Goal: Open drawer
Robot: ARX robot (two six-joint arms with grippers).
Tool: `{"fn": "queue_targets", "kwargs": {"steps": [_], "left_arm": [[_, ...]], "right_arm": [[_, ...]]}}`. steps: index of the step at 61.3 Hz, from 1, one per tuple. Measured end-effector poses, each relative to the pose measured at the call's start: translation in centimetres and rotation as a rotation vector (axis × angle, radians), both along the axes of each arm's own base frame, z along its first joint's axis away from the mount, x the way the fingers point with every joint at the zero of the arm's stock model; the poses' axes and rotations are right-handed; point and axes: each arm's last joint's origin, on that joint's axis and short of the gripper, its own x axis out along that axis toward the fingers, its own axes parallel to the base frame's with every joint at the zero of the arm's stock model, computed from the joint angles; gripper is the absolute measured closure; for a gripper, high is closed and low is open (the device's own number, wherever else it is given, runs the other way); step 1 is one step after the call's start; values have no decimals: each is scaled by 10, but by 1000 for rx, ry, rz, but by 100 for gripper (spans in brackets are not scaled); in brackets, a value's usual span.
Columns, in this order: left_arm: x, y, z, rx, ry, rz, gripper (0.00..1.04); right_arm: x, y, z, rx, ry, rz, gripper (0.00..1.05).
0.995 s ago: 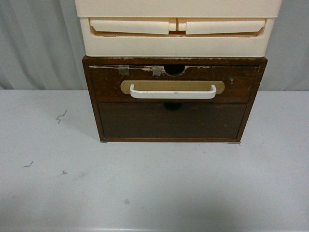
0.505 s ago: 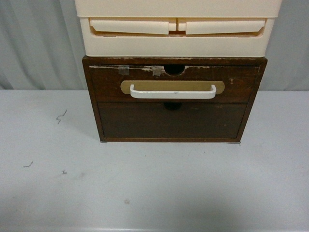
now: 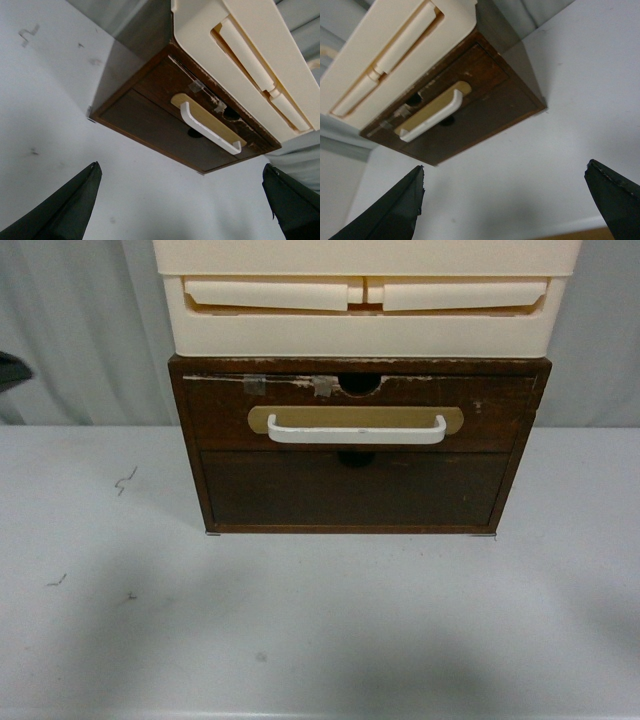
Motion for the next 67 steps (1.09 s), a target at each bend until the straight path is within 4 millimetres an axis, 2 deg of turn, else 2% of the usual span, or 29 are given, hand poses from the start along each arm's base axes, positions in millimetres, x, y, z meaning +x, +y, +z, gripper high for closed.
{"fn": "queue_targets", "kwargs": {"steps": [9,12,16,20,32,50,62,67], "left_arm": [[40,-22,-7,-136,4,-48,7],[55,-28,-11,-172,3,-65,7],[78,-38,-24,-237,36,-79,7],[90,-42,-36,-283,64,-83,7],[110,-54,-64,-338,133,-109,7],[143,-69,-83,-352,181,-155,7],[157,-80,-85,-360,165,-192,7],[164,-84,-95,-362,187,-191,7]], "right_arm": [[42,16,2,148,-38,63,7],[62,26,2,203,-55,105,7],[87,39,-6,281,-45,143,7],[101,45,-15,320,-28,158,7],[128,60,-39,381,30,172,7],[165,102,-68,395,117,196,7],[183,108,-73,421,110,169,7],[190,109,-79,427,117,150,7]]}}
